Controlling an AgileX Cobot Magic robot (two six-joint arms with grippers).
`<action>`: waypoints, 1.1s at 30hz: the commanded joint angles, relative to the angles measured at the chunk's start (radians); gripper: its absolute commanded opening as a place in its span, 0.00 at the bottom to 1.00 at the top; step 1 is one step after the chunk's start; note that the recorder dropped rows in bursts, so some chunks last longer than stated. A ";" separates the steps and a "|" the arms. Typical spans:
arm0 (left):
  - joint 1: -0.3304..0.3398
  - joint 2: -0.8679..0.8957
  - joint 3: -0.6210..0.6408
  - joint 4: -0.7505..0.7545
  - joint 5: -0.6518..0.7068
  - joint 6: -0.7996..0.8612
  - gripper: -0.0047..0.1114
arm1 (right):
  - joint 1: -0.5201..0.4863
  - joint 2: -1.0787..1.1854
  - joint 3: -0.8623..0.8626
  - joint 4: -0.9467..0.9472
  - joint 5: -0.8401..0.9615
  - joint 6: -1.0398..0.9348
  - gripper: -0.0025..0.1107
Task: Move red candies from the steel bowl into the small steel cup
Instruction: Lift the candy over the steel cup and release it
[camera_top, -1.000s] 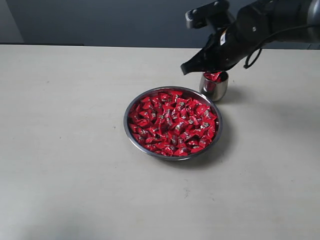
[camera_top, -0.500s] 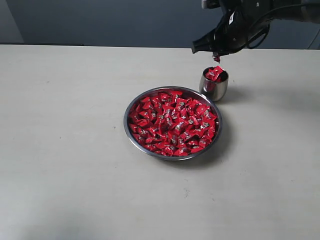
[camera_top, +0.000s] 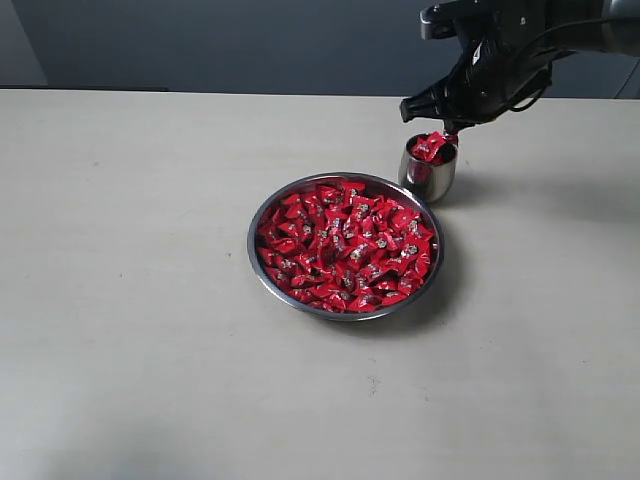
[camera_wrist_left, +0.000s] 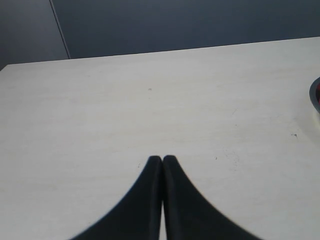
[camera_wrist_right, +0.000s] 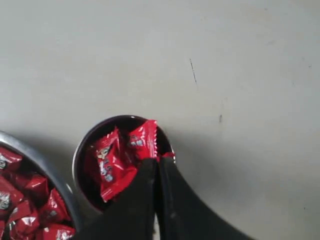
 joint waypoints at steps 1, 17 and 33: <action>0.000 -0.005 0.002 0.002 -0.008 -0.002 0.04 | -0.002 -0.003 -0.006 0.005 0.015 -0.015 0.02; 0.000 -0.005 0.002 0.002 -0.008 -0.002 0.04 | -0.002 0.027 -0.006 0.093 0.003 -0.110 0.02; 0.000 -0.005 0.002 0.002 -0.008 -0.002 0.04 | -0.002 0.045 -0.006 0.093 -0.031 -0.112 0.15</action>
